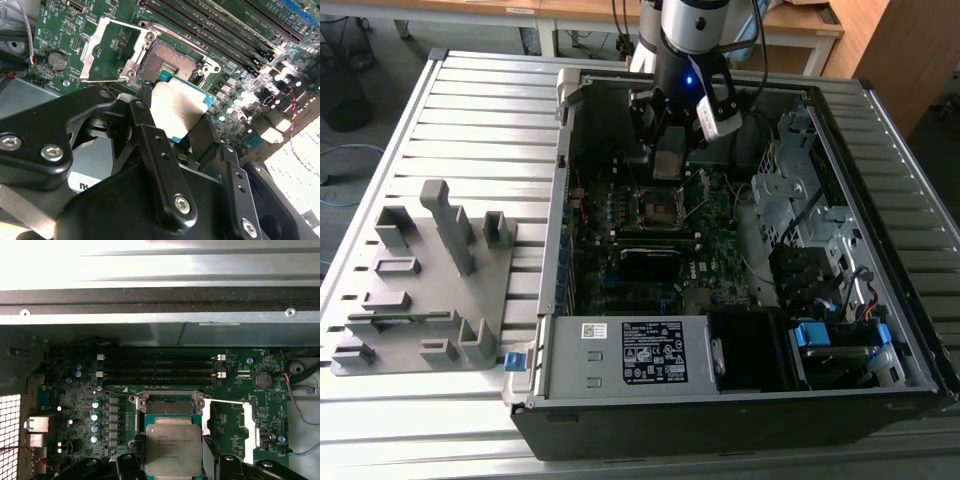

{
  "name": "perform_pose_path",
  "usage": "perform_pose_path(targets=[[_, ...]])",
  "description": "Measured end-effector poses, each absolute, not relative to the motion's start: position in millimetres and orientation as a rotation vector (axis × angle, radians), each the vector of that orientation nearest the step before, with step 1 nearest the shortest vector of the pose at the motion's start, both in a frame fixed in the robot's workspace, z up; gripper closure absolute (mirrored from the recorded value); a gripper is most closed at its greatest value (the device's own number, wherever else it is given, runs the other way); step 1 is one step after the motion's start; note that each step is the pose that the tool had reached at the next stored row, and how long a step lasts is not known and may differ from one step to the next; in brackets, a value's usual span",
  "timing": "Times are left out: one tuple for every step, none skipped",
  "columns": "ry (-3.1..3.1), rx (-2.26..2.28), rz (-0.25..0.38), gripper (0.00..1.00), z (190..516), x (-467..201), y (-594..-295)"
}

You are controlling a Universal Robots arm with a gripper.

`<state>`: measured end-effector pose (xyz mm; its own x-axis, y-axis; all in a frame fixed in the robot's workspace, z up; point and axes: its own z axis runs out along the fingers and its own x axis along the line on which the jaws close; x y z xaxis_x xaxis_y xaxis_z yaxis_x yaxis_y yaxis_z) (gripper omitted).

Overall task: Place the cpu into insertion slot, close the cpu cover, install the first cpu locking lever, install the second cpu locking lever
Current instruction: 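Place the cpu into insertion slot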

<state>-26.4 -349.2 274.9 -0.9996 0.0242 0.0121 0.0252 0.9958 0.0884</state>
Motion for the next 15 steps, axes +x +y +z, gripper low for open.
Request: perform_pose_path(targets=[[-3.127,-0.039,-0.139,0.46,273.6,-26.4,-349.2],[-3.127,-0.039,-0.139,0.46,272.4,-26.4,-349.2],[-3.127,-0.039,-0.139,0.46,271.2,-26.4,-349.2],[-3.127,-0.039,-0.139,0.46,270.1,-26.4,-349.2],[-3.127,-0.039,-0.139,0.46,269.2,-26.4,-349.2],[-3.127,-0.039,-0.138,0.46,268.9,-26.4,-349.2],[-3.127,-0.039,-0.138,0.46,268.9,-26.4,-349.2],[-3.127,-0.039,-0.138,0.46,268.8,-26.4,-349.2],[-3.127,-0.039,-0.139,0.46,268.7,-26.4,-349.2],[-3.127,-0.039,-0.138,0.46,268.8,-26.4,-349.2],[-3.127,-0.039,-0.139,0.46,268.7,-26.4,-349.2],[-3.127,-0.039,-0.139,0.46,268.5,-26.4,-349.2],[-3.127,-0.039,-0.139,0.46,268.1,-26.4,-349.2],[-3.127,-0.039,-0.139,0.46,268.0,-26.4,-349.2],[-3.127,-0.039,-0.138,0.46,268.1,-26.4,-349.2]])
